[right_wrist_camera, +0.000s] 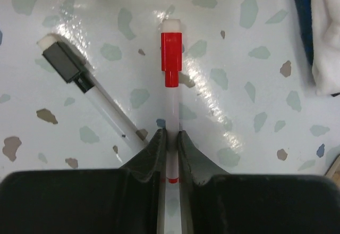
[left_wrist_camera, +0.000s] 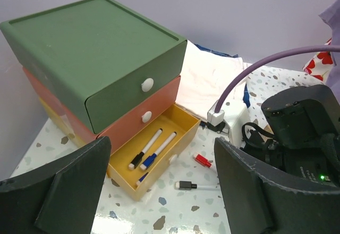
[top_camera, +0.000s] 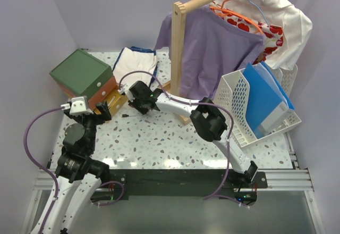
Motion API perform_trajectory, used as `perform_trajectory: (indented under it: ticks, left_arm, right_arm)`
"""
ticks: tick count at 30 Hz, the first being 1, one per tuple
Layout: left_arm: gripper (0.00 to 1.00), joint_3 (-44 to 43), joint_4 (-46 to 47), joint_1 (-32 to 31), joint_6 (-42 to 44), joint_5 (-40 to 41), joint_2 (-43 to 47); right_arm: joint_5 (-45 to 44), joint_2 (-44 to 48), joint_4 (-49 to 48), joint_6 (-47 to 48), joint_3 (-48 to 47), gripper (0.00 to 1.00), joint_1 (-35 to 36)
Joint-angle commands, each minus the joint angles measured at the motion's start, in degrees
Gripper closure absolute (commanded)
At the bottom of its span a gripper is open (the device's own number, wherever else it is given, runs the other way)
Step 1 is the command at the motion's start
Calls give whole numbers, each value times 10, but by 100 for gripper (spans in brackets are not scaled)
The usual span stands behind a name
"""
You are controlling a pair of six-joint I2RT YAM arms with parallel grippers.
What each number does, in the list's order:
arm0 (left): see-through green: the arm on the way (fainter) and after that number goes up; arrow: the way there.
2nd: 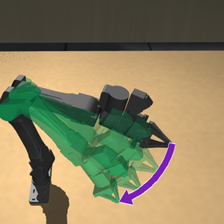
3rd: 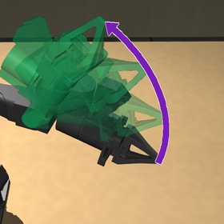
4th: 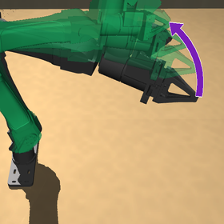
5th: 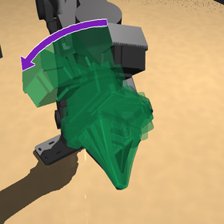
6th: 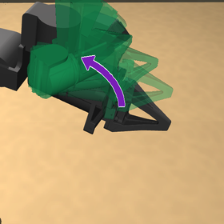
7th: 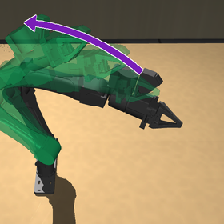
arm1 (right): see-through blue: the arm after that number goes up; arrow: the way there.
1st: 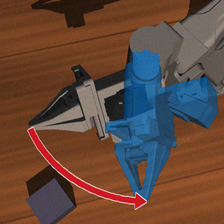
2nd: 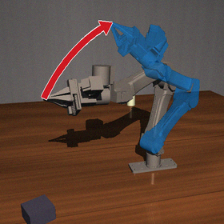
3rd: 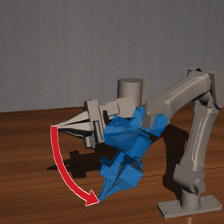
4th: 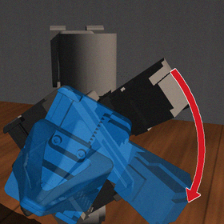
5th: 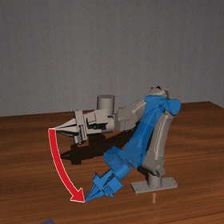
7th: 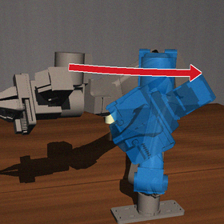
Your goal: Organize the desk
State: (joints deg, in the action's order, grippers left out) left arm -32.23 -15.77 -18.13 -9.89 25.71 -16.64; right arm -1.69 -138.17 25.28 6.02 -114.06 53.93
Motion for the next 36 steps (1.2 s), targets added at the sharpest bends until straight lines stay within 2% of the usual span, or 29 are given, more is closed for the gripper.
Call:
perform_trajectory:
  ticks: [1,12,15,18,19,21,22,25,31,36]
  left_arm:
    - [16,4,14,-1,-1,-24,-15]
    - [14,13,20,-1,-56,-71,-14]
    - [15,26,17,-1,-128,-121,2]
    - [18,79,45,-1,-237,-180,34]
    - [19,95,83,-1,-297,-200,43]
    - [21,148,135,-1,-359,-254,70]
    - [22,166,198,-1,-416,-274,76]
    - [23,220,311,-1,-502,-323,78]
    - [26,254,466,-1,-574,-403,-23]
    - [32,252,493,-2,-584,-423,-56]
  right_arm:
    - [52,59,36,17,52,100,-2]
    - [208,250,15,25,181,100,-7]
    - [254,297,11,18,217,100,-13]
    - [312,337,7,-2,244,100,-31]
    - [327,344,7,-7,248,100,-38]
    - [385,359,9,-28,253,100,-56]
    - [403,365,7,-36,255,100,-60]
    - [469,384,-18,-56,270,100,-72]
    - [542,397,-93,-129,309,100,-73]
    - [563,393,-131,-159,320,100,-73]
